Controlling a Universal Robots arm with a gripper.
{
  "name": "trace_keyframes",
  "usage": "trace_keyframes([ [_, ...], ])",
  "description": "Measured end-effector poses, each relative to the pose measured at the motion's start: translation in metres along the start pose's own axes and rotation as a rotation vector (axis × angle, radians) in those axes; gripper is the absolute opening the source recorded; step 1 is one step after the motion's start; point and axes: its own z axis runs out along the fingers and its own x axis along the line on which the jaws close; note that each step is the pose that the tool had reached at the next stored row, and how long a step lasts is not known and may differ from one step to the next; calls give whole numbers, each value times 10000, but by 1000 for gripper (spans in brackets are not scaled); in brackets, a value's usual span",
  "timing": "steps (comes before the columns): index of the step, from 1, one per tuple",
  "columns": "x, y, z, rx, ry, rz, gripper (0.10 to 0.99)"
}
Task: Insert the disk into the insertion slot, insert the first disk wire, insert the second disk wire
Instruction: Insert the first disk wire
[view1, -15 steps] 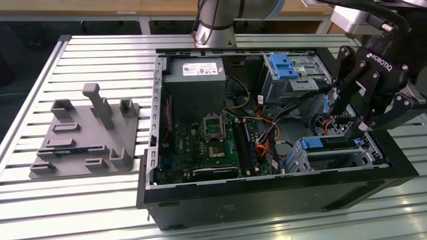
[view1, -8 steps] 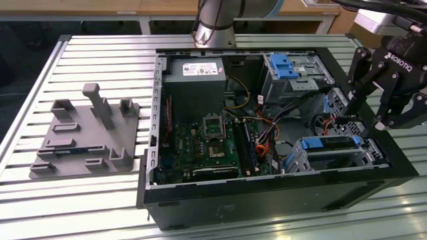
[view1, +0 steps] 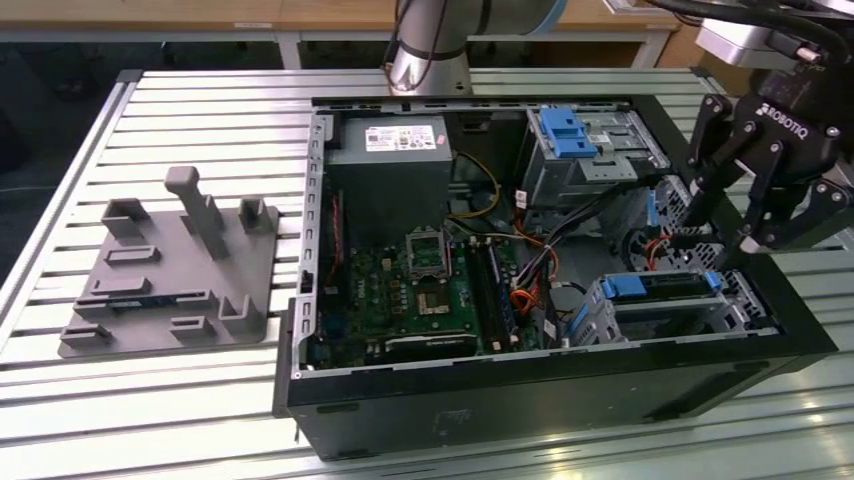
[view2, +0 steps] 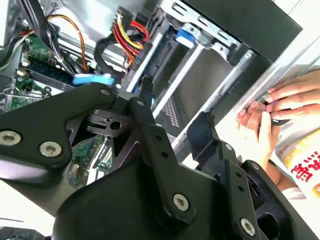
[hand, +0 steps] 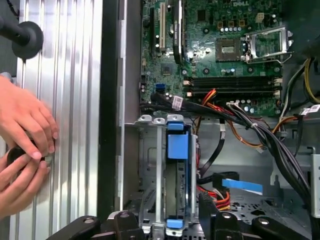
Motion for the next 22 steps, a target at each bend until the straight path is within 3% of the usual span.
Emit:
trace_keyframes([
  [5, -188, -41, 13, 2, 151, 10, 557],
  [12, -206, -59, 60, -94, 309, 588, 557],
  [19, -428, -90, 85, -79, 782, 632, 557],
  [22, -468, -132, 98, -70, 987, 645, 557],
])
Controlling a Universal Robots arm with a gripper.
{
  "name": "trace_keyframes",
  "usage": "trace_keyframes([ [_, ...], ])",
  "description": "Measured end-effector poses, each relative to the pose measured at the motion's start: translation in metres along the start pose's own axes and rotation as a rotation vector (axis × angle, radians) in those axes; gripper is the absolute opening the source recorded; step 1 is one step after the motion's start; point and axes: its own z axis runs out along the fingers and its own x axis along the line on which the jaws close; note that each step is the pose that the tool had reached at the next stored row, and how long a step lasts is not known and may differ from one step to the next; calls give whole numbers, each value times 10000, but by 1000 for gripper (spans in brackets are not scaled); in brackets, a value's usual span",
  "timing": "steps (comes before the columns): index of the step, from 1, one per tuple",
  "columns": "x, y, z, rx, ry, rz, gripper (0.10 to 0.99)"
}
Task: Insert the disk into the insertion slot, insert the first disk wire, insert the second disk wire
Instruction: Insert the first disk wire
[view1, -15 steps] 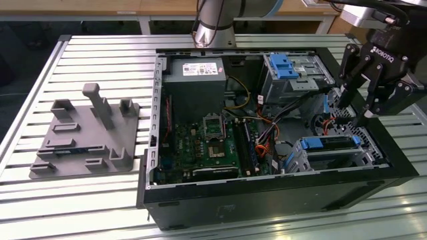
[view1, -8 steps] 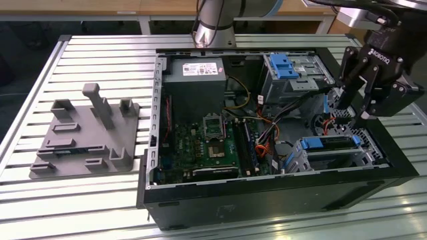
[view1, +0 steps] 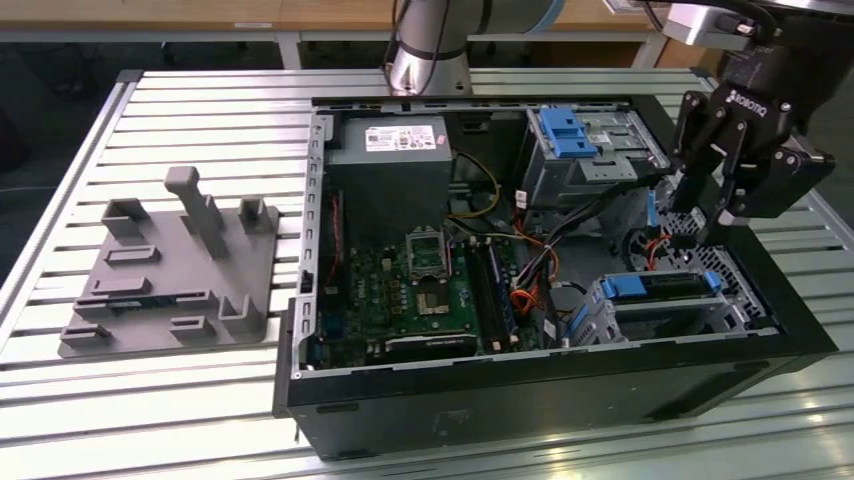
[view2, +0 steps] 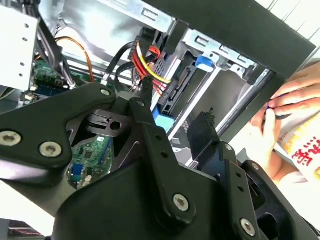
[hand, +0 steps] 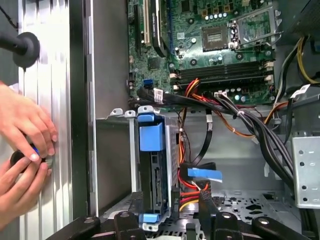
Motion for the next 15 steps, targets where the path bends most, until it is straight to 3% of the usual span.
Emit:
trace_keyframes([
  [5, -27, -25, 40, 21, 304, 25, 557],
  [10, -68, -27, 94, 34, 492, 37, 557],
  [12, -102, -25, 91, 43, 607, 45, 541],
  [15, -171, -18, 75, 45, 656, 50, 471],
])
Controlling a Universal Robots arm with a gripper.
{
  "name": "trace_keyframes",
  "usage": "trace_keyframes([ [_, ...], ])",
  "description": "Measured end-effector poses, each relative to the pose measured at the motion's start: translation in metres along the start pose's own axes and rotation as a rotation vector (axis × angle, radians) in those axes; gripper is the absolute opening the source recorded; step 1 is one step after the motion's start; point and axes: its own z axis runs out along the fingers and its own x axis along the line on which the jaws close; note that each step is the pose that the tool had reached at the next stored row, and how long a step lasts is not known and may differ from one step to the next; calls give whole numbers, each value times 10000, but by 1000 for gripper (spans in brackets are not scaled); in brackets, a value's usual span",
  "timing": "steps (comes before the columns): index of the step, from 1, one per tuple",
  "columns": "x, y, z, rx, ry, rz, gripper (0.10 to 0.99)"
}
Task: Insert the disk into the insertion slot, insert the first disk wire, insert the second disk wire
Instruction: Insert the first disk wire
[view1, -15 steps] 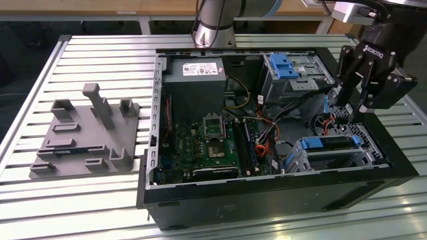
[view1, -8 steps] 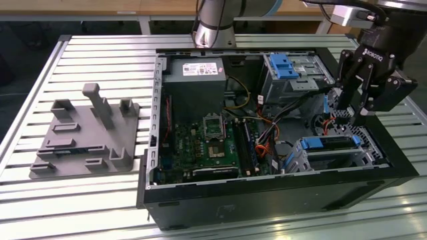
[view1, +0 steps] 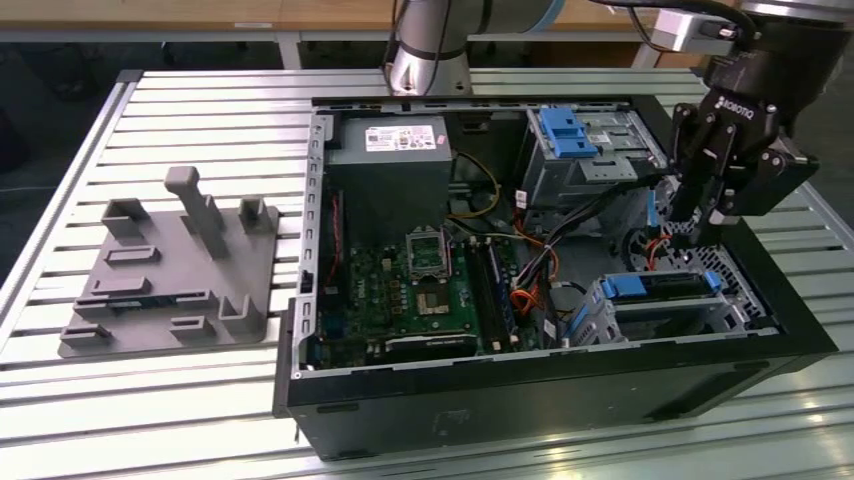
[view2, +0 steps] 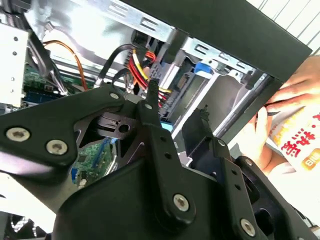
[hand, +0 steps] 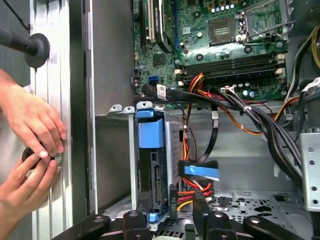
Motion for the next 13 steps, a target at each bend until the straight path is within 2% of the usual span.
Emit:
trace_keyframes([
  [7, -13, 0, 10, 3, 41, 4, 471],
  [8, -14, 0, 14, 3, 46, 4, 455],
  [9, -15, 0, 16, 3, 50, 4, 388],
  [10, -16, 0, 19, 3, 51, 4, 388],
  [11, -16, -1, 21, 3, 51, 4, 322],
  [13, -15, -2, 28, 3, 50, 3, 322],
])
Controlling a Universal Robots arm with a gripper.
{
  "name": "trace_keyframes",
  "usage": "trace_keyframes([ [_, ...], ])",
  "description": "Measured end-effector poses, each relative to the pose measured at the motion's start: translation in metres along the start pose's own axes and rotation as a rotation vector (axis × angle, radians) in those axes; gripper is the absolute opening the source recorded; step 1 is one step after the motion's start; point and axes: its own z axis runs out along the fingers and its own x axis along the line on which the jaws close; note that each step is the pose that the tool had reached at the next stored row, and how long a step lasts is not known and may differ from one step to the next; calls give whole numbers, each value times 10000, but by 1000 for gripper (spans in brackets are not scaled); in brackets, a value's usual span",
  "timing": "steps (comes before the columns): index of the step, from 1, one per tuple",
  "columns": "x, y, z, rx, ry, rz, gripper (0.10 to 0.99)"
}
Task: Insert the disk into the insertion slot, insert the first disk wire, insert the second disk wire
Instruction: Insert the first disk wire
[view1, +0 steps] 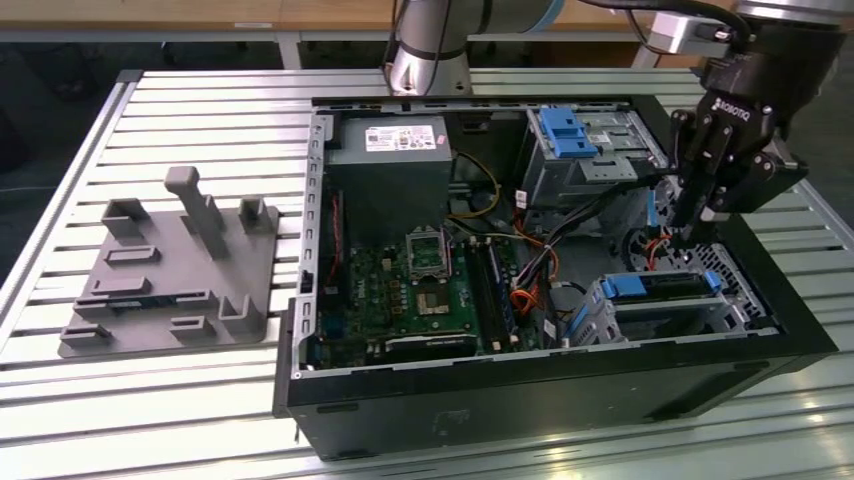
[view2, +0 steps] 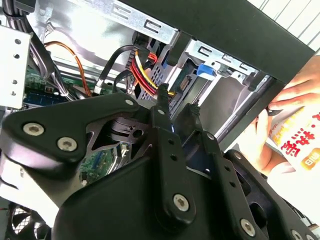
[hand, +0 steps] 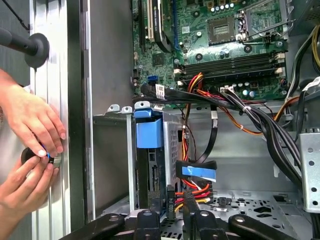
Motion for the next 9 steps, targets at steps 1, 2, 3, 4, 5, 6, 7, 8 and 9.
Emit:
trace_keyframes([
  [1, 3, -1, 5, 0, 1, 0, 322],
  [2, 9, -2, 11, 1, 1, 0, 322],
  [3, 15, -2, 18, 0, 0, 0, 322],
  [4, 22, -3, 25, 0, 0, 1, 322],
  [5, 29, -4, 32, 0, 0, 0, 322],
  [6, 34, -5, 38, 0, 0, 0, 322],
  [7, 37, -6, 42, 0, -6, 0, 322],
  [8, 39, -6, 45, -1, -18, -1, 322],
  [9, 39, -6, 47, -1, -34, -2, 322],
])
